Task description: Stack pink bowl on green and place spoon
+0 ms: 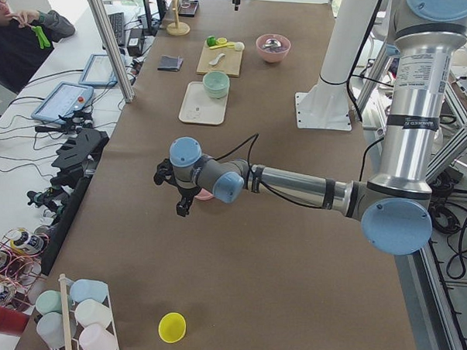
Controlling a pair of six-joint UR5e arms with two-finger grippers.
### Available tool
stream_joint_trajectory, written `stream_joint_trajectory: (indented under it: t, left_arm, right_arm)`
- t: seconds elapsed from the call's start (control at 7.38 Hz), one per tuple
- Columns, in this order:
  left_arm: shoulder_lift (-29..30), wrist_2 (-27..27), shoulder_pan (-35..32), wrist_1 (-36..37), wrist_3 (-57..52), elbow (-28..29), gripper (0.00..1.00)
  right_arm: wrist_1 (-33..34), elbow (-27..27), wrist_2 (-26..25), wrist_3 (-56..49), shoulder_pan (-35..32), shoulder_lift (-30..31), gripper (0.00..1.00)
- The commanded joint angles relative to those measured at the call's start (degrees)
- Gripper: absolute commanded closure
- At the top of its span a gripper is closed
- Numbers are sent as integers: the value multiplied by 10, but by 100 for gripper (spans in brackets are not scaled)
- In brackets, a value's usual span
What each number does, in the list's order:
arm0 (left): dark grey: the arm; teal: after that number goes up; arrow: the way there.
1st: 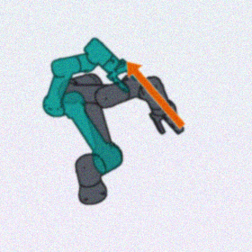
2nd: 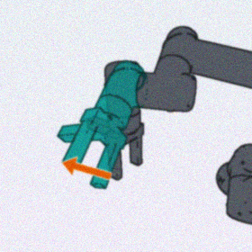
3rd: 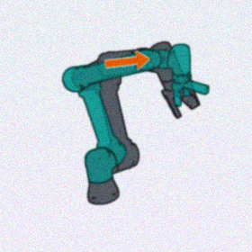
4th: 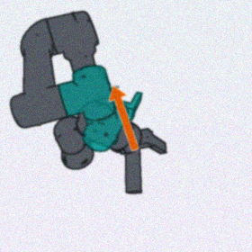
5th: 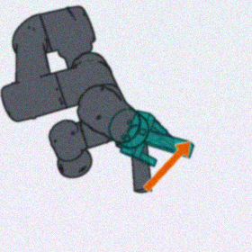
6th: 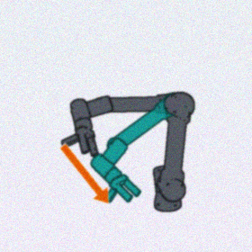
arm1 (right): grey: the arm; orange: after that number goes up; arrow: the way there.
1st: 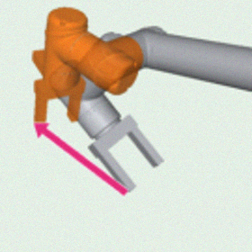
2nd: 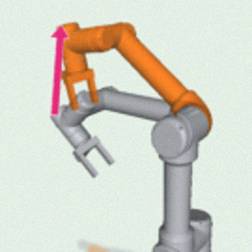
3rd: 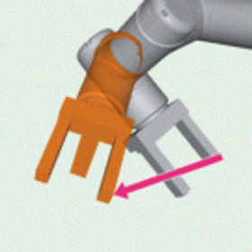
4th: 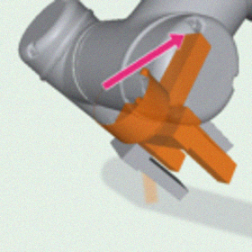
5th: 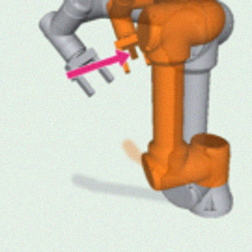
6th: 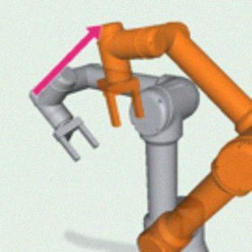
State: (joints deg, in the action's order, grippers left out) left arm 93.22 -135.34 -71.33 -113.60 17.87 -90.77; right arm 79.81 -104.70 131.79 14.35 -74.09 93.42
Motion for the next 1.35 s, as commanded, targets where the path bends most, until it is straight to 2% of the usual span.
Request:
stream_joint_trajectory:
  t: [0.0,0.27,0.68,1.08,1.22]
  left_arm:
    - [9,45,55,-49,82,18,2]
    - [17,49,64,-64,100,34,3]
    - [42,49,72,-71,110,63,24]
    - [45,49,87,-74,113,66,29]
    - [45,49,91,-73,113,66,36]
  right_arm:
    - [-23,0,-17,56,25,-2,0]
    - [-31,0,-23,67,31,-2,0]
    - [-31,0,-23,67,32,-2,0]
    - [-31,0,-23,67,32,-2,0]
    - [-31,0,-23,67,32,-2,0]
